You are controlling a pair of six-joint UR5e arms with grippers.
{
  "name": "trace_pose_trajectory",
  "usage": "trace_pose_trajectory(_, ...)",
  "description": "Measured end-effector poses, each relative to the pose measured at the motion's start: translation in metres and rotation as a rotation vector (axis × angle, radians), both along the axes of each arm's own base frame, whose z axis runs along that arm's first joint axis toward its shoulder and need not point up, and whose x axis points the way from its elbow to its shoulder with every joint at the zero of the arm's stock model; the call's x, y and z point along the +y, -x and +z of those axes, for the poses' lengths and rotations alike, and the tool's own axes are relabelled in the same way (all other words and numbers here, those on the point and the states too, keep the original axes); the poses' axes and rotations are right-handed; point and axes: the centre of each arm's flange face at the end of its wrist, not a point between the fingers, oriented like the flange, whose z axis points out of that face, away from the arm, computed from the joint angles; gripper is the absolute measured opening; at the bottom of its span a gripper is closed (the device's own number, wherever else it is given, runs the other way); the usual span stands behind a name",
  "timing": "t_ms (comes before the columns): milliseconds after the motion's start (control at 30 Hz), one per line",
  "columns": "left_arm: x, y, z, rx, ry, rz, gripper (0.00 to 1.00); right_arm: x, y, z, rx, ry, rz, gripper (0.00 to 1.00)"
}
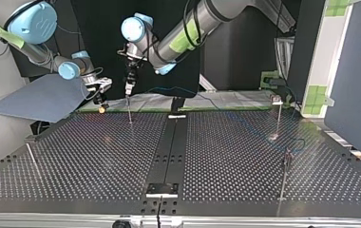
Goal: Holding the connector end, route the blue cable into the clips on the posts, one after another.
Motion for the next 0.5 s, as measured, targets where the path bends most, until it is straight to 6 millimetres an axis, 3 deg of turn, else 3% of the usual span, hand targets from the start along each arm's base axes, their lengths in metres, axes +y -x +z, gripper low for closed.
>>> trace_pose_trajectory(500,0.037,0.013,0.055,-0.054,0.106,0.064,0.98,0.001,-0.002,-0.001,-0.003,-0.003,0.012,0.00)
